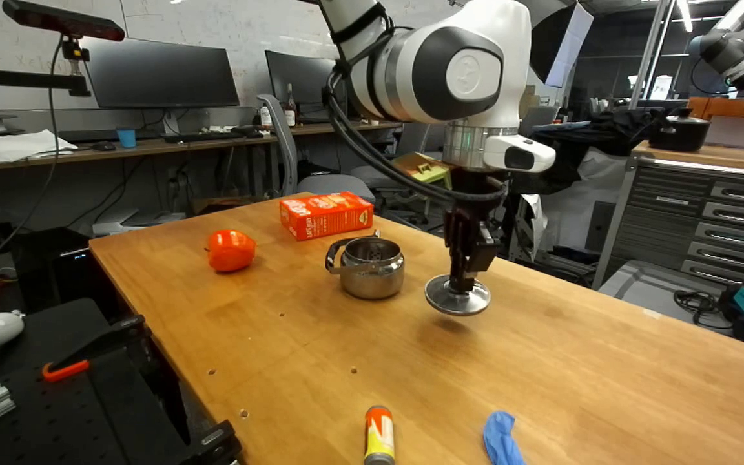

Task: Put the lid on the silver kettle

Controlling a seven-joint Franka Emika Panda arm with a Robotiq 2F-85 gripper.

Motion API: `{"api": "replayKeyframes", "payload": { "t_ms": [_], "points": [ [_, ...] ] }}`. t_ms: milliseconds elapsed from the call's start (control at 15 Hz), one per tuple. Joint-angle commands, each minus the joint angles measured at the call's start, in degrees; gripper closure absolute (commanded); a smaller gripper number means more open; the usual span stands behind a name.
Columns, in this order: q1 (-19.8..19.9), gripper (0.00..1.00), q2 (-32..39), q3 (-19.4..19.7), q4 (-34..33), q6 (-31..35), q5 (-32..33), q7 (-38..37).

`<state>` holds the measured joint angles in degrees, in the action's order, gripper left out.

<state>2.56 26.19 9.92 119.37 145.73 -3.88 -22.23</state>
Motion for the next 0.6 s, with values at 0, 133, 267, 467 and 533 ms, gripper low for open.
{"api": "replayKeyframes", "payload": {
  "t_ms": [0,133,267,467,533],
  "points": [
    [-2.14,0.93,-5.61,0.63,3.13,-0.02,2.58,-0.60],
    [-3.06,0.93,-7.73,0.13,4.13,-0.09,3.57,-0.64],
    [-3.97,0.93,-9.09,-0.55,4.49,-0.47,4.43,-0.40],
    [-4.86,0.93,-10.19,-1.95,4.51,-1.13,4.79,0.19],
    [-5.02,0.93,-10.33,-2.55,4.45,-1.35,4.60,0.58]
  ]
}}
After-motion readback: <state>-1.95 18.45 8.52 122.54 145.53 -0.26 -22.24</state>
